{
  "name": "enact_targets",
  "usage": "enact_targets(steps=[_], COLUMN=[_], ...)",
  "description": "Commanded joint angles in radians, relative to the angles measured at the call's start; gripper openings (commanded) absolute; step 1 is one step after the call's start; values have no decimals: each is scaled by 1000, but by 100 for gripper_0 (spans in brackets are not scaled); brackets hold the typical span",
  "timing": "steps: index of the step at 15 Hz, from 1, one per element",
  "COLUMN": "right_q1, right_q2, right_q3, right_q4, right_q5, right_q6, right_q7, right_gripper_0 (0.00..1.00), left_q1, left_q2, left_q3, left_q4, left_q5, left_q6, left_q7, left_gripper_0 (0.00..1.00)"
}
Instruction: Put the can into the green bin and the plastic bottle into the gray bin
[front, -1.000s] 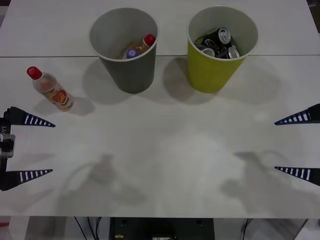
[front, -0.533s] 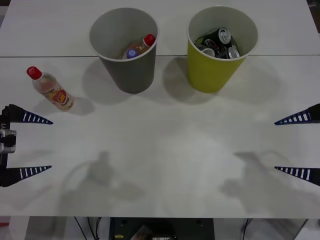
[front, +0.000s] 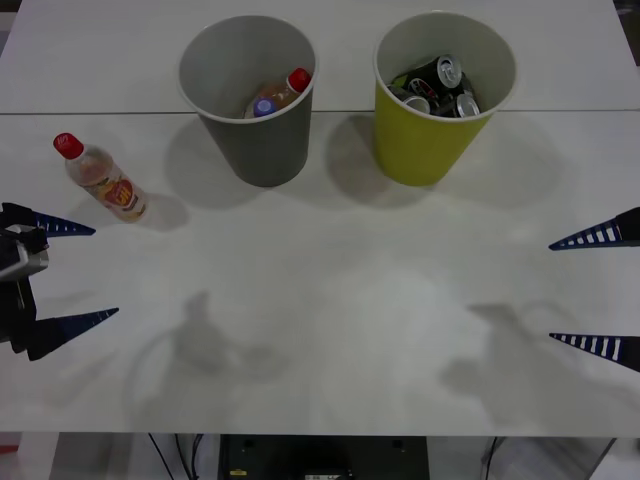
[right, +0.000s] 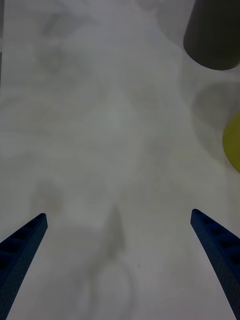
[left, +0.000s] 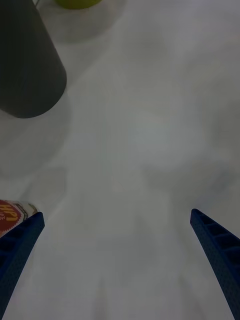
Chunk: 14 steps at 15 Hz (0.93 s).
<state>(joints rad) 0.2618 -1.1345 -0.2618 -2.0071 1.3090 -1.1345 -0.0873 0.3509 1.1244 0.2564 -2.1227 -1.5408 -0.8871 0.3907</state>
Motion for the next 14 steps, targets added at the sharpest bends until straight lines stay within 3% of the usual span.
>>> enact_targets(steps=[1,4,8,14], right_q1=[0,0,0,0], right_q2=[0,0,0,0], right_q3=[0,0,0,0], right_q4=[0,0,0,0], right_q5=[0,0,0,0], right_q6=[0,0,0,0], right_q7=[0,0,0,0], right_gripper_0=[100,100,100,100], left_q1=[62,114,131,72], left_q2=[0,0,0,0], left_q3=[0,-14,-129,-325], left_q4=[-48,-75,-56,113], left_q5=[-96,-200,-341,-584], left_q6=[123,254,507,864], left_q7=[178,349,567,875], left_gripper_0=[100,100,100,100])
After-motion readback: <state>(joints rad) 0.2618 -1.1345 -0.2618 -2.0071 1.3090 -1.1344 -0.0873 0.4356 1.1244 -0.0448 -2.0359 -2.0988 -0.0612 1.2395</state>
